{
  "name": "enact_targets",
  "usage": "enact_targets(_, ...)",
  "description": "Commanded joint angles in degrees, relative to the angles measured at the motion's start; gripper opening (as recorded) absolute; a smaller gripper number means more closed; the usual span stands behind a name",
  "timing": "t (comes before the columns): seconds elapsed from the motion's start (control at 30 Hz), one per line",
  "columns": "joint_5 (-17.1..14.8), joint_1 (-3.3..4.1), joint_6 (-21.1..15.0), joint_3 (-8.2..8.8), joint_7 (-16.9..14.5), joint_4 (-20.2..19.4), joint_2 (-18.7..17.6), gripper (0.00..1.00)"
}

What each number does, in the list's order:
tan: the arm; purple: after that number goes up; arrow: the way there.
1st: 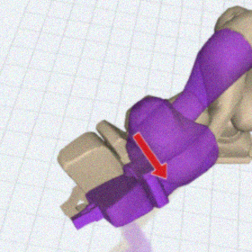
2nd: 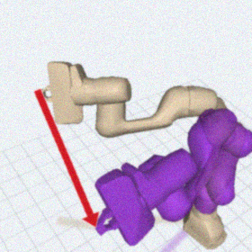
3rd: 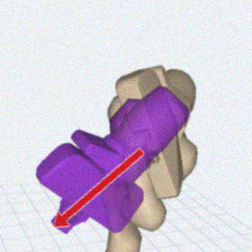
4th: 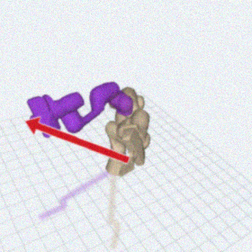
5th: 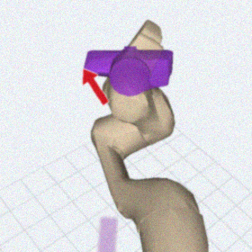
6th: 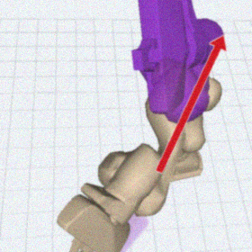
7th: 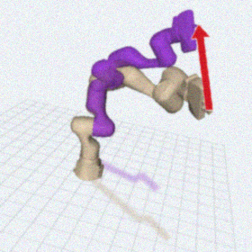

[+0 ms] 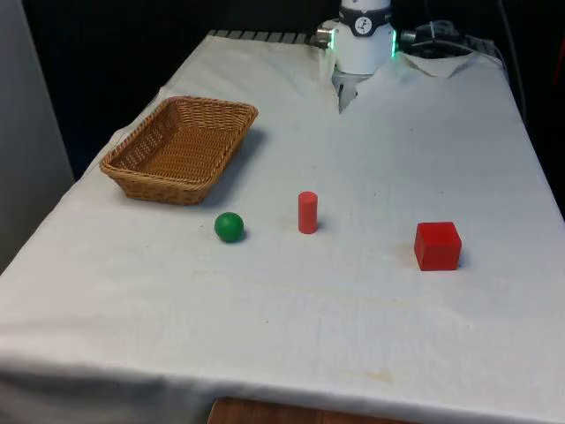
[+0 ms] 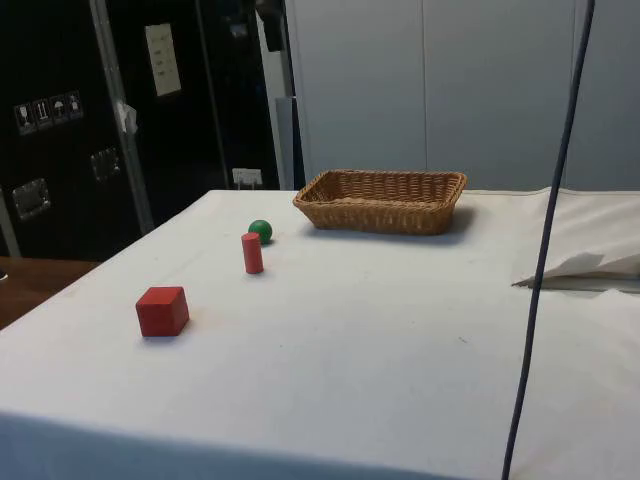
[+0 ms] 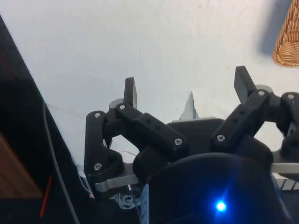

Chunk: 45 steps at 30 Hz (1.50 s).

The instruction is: Pick up the object to the left of the cylinder and place it into the basket.

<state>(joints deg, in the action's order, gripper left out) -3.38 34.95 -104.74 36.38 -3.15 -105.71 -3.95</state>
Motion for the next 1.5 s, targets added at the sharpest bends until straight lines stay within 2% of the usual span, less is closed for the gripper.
enact_targets(0.0, -0.46, 0.06, -0.23, -0.11, 0.06, 0.46, -0.8, 1.0)
enact_targets(0.2, -1.6, -0.06, -1.32, -0.8, 0.74, 2.64, -4.3, 1.0)
enact_targets(0.23, -1.09, 0.0, -1.38, -0.69, 0.63, 2.23, -3.78, 1.0)
enact_targets(0.4, -3.67, -0.11, -2.23, -0.86, 0.8, 5.61, -8.48, 1.0)
enact_targets(0.57, -4.53, -0.06, -2.86, -0.74, 0.63, 7.28, -10.94, 1.0)
enact_targets(0.77, -7.56, -0.69, -5.44, -0.97, 0.34, 10.37, -15.87, 1.0)
enact_targets(0.8, -6.47, -0.29, -4.7, -0.74, 0.63, 9.57, -14.67, 1.0)
enact_targets(0.83, -7.56, -0.69, -5.44, -0.97, 0.34, 10.37, -15.87, 1.0)
enact_targets(0.9, -8.59, -0.86, -6.53, -1.03, 0.23, 11.57, -17.59, 1.0)
enact_targets(1.1, -10.71, -1.15, -8.82, -1.09, 0.23, 14.32, -21.37, 1.0)
enact_targets(1.13, -10.03, -0.86, -8.48, -0.74, 0.4, 13.98, -20.97, 1.0)
enact_targets(1.17, -11.0, -1.2, -9.17, -1.09, 0.23, 14.73, -21.89, 1.0)
enact_targets(1.43, -13.87, -1.03, -11.34, -1.38, 0.4, 16.62, -25.78, 1.0)
enact_targets(1.47, -13.29, -0.97, -10.71, -1.09, 0.4, 16.67, -25.61, 1.0)
